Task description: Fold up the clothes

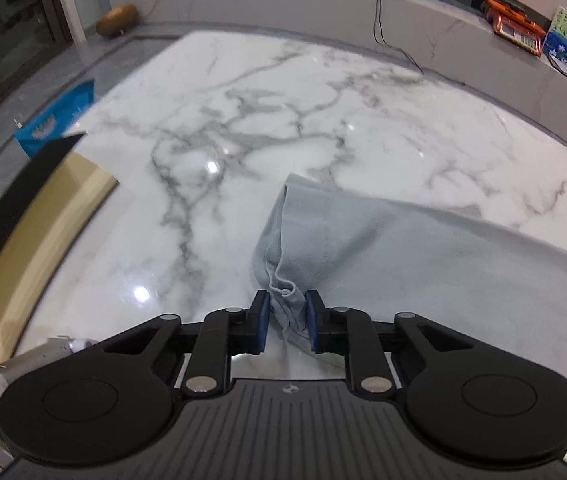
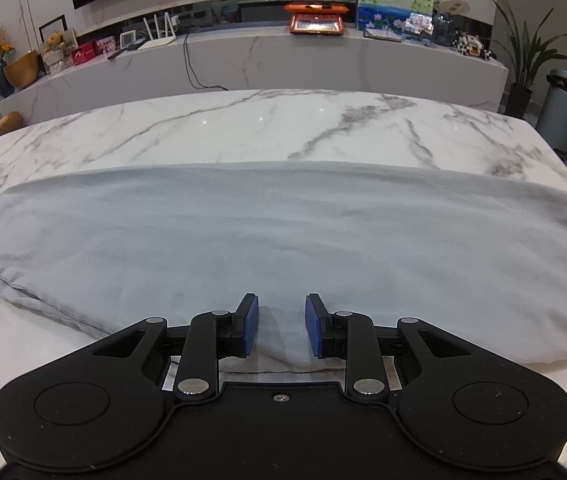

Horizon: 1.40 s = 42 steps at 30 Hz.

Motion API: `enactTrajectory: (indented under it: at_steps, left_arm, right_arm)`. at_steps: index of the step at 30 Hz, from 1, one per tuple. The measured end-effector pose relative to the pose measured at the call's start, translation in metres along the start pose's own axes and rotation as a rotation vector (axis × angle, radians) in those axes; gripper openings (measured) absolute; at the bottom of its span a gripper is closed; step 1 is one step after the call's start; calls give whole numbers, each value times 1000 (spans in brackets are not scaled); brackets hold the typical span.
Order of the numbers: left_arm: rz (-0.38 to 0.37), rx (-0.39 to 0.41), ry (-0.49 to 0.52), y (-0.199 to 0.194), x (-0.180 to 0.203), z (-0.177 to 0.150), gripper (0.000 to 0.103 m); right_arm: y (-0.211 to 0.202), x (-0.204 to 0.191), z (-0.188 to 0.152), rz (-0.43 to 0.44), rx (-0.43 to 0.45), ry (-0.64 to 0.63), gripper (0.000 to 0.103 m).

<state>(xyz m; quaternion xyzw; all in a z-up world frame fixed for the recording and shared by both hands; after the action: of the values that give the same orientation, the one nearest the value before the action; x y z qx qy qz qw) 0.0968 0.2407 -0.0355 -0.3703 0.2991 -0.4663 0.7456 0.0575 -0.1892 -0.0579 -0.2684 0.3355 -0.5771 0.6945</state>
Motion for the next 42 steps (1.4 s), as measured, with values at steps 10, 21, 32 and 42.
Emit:
enactTrajectory:
  at_steps: [10,21,32,42]
  left_arm:
    - [105,273,-11,-83,-4,50,15]
    - [-360,323,207,-175,124,19,15]
    - [-446,246,575,-142,261,-93,15]
    - [-480,206,769,-113,276,-160,28]
  right_arm:
    - [-9,5,3,31,2,29,25]
    - [-22,22,4,67,-12,86,25]
    - [-31,35,2,74,-21,75,25]
    - [-34,37,4,65,-31,78,25]
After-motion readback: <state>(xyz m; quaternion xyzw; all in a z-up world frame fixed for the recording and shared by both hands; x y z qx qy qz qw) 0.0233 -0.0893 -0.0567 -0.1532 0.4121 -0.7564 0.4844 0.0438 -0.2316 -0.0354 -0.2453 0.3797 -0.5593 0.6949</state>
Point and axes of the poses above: each gripper's, at about its wrist camera, not at the fingertips, and y roughly the way its jaws point, x to its right, z to its top, the point moved 2 cm from there along y, roughly the way its jaws point, and after that the axes turned 5 degrees about z, right-handed, at the moved point
